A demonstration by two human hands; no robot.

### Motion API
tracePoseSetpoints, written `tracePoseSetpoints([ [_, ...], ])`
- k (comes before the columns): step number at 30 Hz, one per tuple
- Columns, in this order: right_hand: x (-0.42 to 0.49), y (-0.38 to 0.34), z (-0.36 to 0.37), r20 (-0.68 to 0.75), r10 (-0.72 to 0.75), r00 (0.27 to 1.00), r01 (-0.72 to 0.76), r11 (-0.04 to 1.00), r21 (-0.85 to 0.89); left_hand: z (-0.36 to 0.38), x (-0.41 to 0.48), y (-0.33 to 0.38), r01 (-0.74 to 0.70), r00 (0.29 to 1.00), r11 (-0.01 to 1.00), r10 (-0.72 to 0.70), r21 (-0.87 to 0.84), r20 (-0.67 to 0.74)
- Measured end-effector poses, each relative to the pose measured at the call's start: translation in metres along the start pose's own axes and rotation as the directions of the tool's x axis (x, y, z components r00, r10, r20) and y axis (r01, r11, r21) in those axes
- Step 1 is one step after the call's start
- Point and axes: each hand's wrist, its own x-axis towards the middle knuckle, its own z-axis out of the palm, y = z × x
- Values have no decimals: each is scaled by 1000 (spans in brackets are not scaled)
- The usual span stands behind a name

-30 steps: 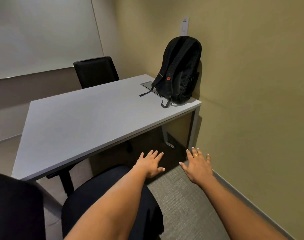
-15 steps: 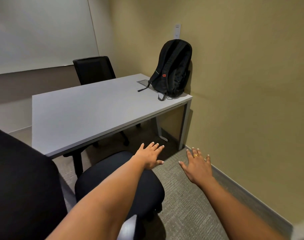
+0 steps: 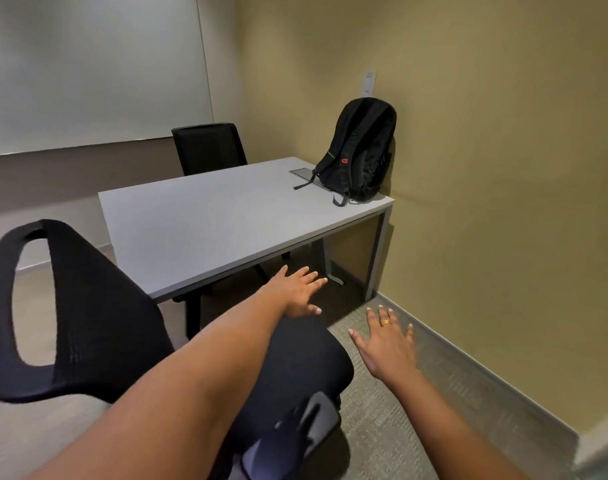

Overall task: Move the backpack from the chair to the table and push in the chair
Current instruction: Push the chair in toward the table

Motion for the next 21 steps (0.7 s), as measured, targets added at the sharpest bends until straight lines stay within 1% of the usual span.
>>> tracePoseSetpoints([
  [4, -6, -42, -4, -51, 72, 996, -72, 997, 10, -17, -18, -41, -31, 995, 998, 36, 49, -92],
  [7, -6, -87, -5, -119, 140, 983, -133, 989, 69, -17, -32, -76, -73, 986, 991, 89, 117, -144],
  [10, -5, -141, -4, -173, 169, 970, -150, 982, 118, -13, -46, -113, -115, 972, 979, 146, 170, -183],
  [16, -14, -236, -2, -233, 151, 961, -120, 983, 141, -2, -78, -179, -133, 959, 978, 168, 160, -228],
  [21, -30, -283, -7, -272, 141, 952, -116, 988, 104, 9, -103, -222, -135, 953, 987, 152, 82, -262],
])
